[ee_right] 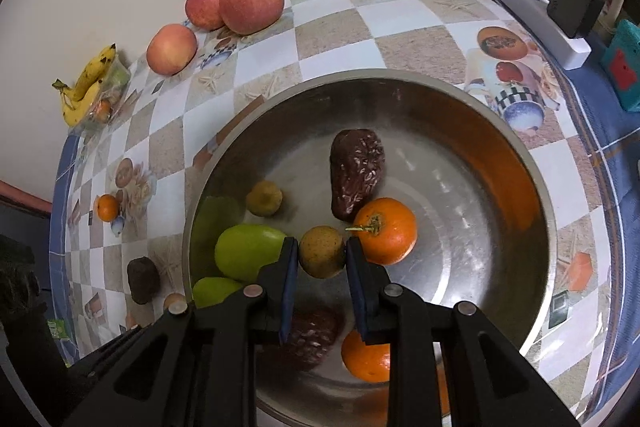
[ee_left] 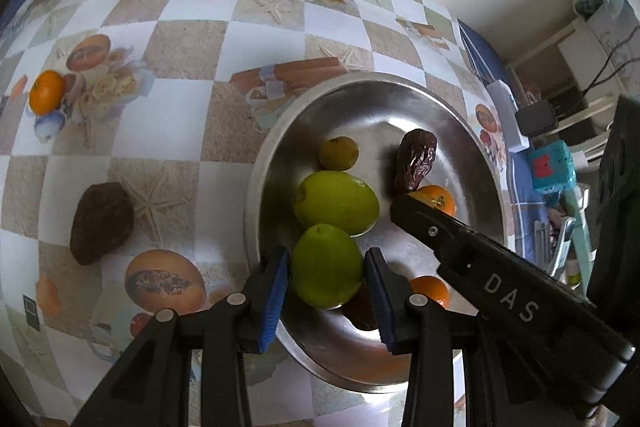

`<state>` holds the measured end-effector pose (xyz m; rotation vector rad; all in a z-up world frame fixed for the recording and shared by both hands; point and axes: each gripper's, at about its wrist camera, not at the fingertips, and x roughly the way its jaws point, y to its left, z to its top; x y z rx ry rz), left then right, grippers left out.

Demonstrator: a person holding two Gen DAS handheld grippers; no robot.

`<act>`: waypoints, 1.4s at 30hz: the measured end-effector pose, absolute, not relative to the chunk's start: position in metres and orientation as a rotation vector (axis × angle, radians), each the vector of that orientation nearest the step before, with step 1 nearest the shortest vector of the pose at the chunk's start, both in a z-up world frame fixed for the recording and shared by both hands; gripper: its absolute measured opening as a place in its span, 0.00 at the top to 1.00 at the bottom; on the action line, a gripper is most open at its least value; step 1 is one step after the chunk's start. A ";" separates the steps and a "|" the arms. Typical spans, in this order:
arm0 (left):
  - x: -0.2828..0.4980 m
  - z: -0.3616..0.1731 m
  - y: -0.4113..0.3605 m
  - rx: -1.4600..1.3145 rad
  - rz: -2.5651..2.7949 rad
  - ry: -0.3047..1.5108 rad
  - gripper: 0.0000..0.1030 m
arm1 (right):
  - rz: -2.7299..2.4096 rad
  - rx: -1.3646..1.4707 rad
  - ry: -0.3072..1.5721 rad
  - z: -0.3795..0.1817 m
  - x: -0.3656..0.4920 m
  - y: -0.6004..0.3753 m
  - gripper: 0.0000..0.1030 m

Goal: Organize fruits
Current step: 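Carry the green pear and the yellow fruit over the steel bowl with both grippers, then open the left gripper to drop the pear while the right releases the yellow fruit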

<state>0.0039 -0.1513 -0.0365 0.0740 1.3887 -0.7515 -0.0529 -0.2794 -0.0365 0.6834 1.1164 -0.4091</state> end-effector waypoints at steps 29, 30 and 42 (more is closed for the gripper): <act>0.001 -0.025 -0.160 0.110 -0.804 1.345 0.51 | -0.411 0.655 1.068 -0.022 -0.050 -0.274 0.74; 0.001 -0.023 -0.159 0.108 -0.804 1.340 0.51 | -0.411 0.653 1.059 -0.020 -0.050 -0.274 0.74; 0.025 -0.014 -0.140 0.090 -0.720 1.288 0.50 | -0.404 0.677 1.010 -0.012 -0.052 -0.275 0.75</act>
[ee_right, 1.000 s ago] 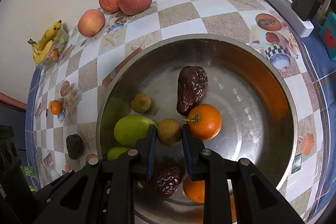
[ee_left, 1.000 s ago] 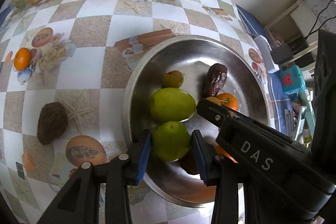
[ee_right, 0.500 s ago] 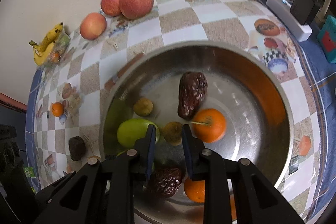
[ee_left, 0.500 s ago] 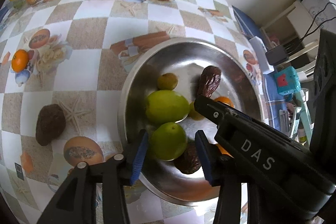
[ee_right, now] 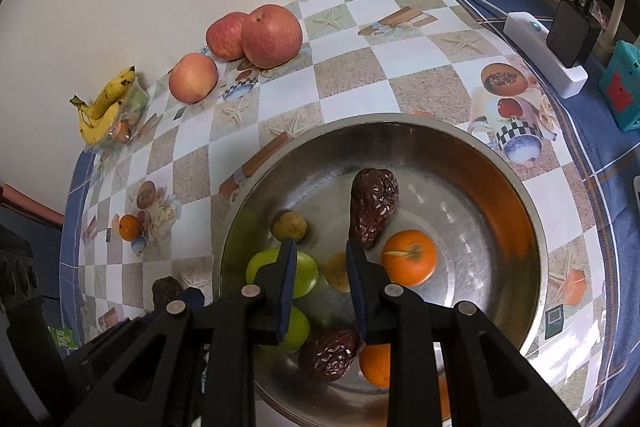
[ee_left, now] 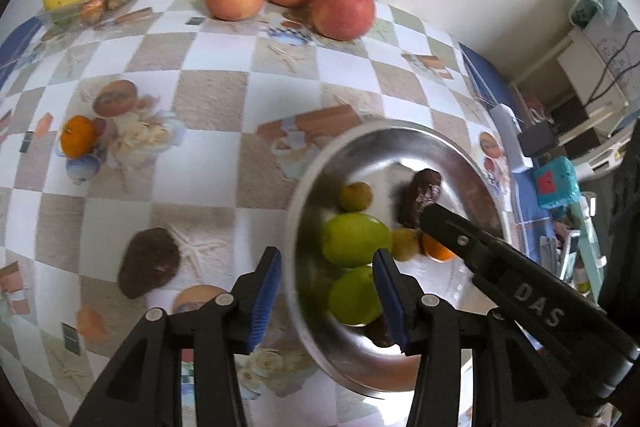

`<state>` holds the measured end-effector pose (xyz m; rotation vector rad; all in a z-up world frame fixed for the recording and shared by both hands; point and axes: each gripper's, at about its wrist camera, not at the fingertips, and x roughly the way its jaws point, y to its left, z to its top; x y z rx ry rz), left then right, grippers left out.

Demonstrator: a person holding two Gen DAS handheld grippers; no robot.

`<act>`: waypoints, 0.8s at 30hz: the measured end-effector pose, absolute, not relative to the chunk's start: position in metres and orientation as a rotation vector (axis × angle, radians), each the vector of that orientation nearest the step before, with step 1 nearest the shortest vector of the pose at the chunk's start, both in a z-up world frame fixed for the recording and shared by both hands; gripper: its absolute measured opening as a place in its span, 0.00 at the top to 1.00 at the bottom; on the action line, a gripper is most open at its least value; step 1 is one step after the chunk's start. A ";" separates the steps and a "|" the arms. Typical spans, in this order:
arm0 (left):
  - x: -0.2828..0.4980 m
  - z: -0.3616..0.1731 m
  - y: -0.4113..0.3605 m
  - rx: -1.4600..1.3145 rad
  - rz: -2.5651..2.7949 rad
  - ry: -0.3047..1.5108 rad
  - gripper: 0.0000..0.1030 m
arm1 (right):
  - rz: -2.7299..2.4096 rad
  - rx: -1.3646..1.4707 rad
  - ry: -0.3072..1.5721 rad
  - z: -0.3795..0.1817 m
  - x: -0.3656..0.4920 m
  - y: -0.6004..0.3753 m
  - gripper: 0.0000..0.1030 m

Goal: Organize fruits
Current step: 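Open the left gripper to drop the pear while the right releases the yellow fruit, then move both grippers back to the table, right gripper toward a large dark date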

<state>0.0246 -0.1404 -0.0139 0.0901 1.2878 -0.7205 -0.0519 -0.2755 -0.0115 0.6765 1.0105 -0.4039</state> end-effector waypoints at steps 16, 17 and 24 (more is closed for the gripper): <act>0.059 -0.007 -0.105 0.056 -0.538 1.224 0.26 | -0.369 0.623 1.035 -0.013 -0.044 -0.263 0.75; 0.059 -0.007 -0.105 0.054 -0.534 1.224 0.19 | -0.368 0.619 1.037 -0.014 -0.044 -0.263 0.74; 0.062 -0.009 -0.102 0.064 -0.491 1.208 0.00 | -0.422 0.576 1.042 -0.015 -0.042 -0.264 0.30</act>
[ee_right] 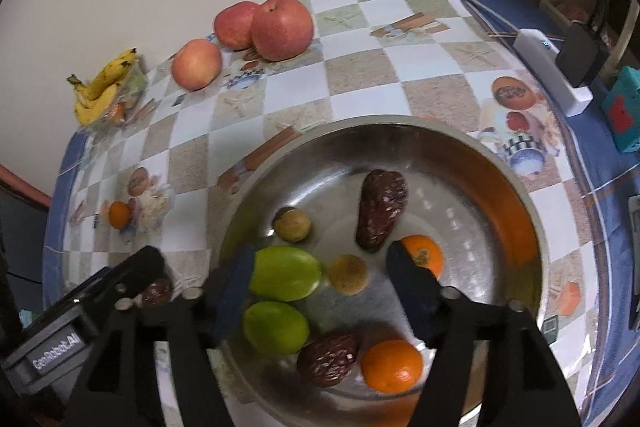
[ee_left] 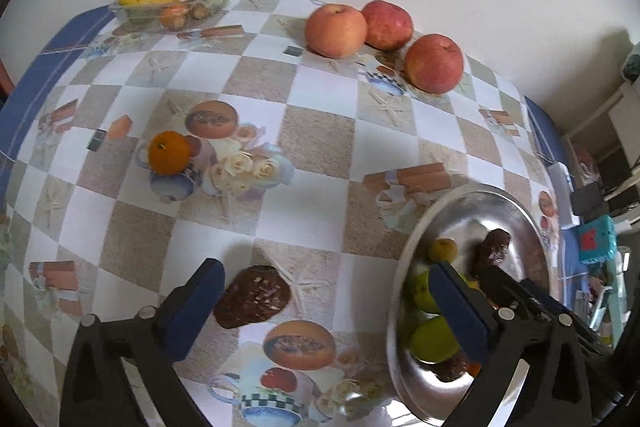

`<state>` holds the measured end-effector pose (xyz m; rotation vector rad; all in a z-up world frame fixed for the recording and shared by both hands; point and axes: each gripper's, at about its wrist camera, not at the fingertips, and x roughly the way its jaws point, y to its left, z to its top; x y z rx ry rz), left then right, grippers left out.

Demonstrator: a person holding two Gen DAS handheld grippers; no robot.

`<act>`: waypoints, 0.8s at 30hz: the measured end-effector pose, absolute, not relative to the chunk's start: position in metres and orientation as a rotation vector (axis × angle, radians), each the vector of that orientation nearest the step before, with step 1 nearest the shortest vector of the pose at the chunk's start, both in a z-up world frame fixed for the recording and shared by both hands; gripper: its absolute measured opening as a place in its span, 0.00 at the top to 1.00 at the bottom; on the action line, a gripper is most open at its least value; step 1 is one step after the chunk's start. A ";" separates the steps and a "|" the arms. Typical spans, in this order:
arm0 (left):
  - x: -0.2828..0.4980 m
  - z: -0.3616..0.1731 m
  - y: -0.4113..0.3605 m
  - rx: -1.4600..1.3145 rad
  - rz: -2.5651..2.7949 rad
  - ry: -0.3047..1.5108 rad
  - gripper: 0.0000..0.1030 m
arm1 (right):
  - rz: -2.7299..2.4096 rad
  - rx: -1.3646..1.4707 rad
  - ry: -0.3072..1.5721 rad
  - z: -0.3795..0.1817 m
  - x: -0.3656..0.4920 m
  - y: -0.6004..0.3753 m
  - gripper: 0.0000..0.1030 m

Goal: Organize fruits
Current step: 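Move both grippers back to the table, right gripper toward a large dark date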

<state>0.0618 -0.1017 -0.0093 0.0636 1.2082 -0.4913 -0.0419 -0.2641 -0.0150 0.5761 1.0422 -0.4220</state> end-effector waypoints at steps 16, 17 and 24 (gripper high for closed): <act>0.070 -0.010 -0.093 0.103 -0.426 1.181 0.00 | -0.446 0.542 0.998 -0.015 -0.043 -0.264 0.09; 0.071 -0.009 -0.093 0.111 -0.431 1.180 0.00 | -0.441 0.547 0.997 -0.015 -0.042 -0.264 0.09; 0.077 -0.009 -0.090 0.173 -0.461 1.177 0.00 | -0.420 0.551 1.012 -0.018 -0.038 -0.260 0.09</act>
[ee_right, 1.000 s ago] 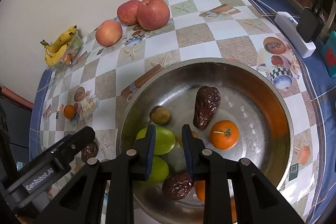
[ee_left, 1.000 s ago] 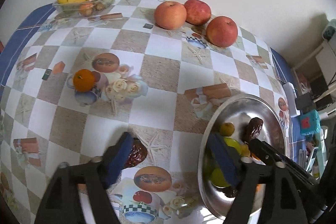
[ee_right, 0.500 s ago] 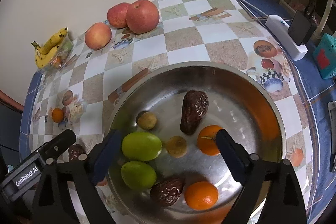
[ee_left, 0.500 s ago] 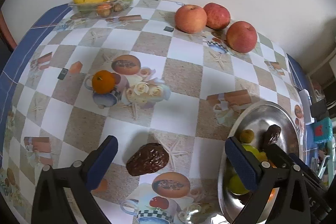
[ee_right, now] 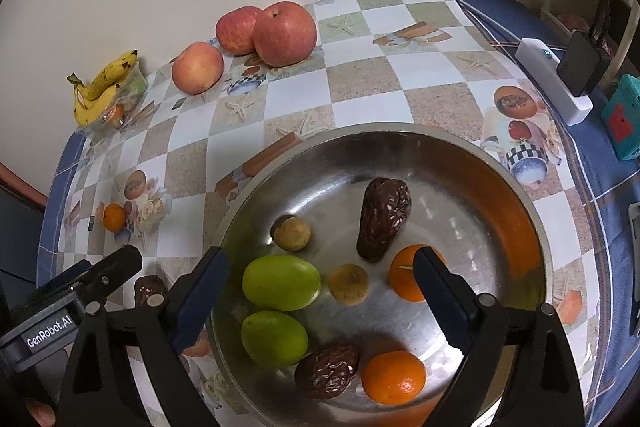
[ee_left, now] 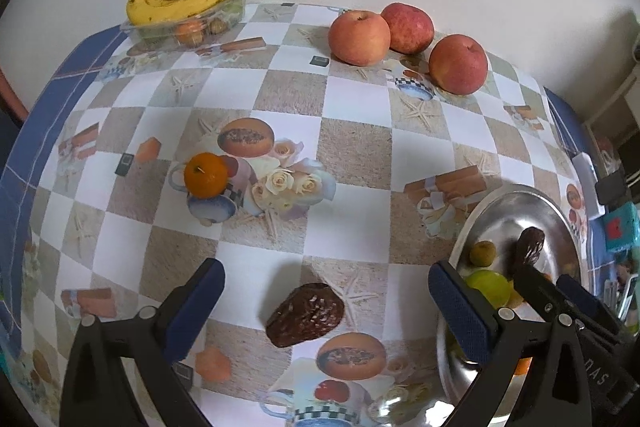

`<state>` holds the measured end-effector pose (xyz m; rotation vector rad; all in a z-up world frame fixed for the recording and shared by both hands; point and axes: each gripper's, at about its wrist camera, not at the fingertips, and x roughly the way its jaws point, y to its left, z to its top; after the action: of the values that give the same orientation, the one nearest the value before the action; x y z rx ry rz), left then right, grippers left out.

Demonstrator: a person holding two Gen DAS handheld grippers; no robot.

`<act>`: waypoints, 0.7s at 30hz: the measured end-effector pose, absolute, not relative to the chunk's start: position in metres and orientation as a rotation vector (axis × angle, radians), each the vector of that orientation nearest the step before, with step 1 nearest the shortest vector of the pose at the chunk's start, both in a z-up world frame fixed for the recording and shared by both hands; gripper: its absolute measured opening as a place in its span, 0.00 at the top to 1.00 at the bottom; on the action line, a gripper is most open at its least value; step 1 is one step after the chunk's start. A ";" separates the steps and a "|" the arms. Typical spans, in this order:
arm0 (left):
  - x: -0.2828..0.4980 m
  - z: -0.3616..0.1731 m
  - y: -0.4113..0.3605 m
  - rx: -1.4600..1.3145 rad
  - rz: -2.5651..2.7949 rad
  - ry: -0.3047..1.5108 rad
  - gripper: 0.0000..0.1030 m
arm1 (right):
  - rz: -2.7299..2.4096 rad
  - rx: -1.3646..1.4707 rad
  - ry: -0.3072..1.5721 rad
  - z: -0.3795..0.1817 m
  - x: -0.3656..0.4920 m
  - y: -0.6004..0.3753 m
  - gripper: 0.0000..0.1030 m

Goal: Organize fruits
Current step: 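Move both grippers back to the table, right gripper toward a large dark date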

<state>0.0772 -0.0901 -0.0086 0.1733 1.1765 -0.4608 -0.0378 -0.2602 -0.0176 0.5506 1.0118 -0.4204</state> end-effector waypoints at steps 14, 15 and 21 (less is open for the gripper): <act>0.113 0.004 -0.036 0.250 -0.397 1.126 0.00 | -0.330 0.546 1.029 -0.017 -0.016 -0.232 0.09; 0.117 0.004 -0.029 0.236 -0.383 1.131 0.00 | -0.316 0.538 1.028 -0.015 -0.013 -0.227 0.09; 0.134 0.000 0.006 0.209 -0.301 1.147 0.00 | -0.227 0.523 1.020 -0.004 0.006 -0.193 0.09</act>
<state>0.1342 0.0056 0.0004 0.2093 1.1474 -0.3007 0.0060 -0.1933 -0.0044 0.5227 1.0197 -0.2274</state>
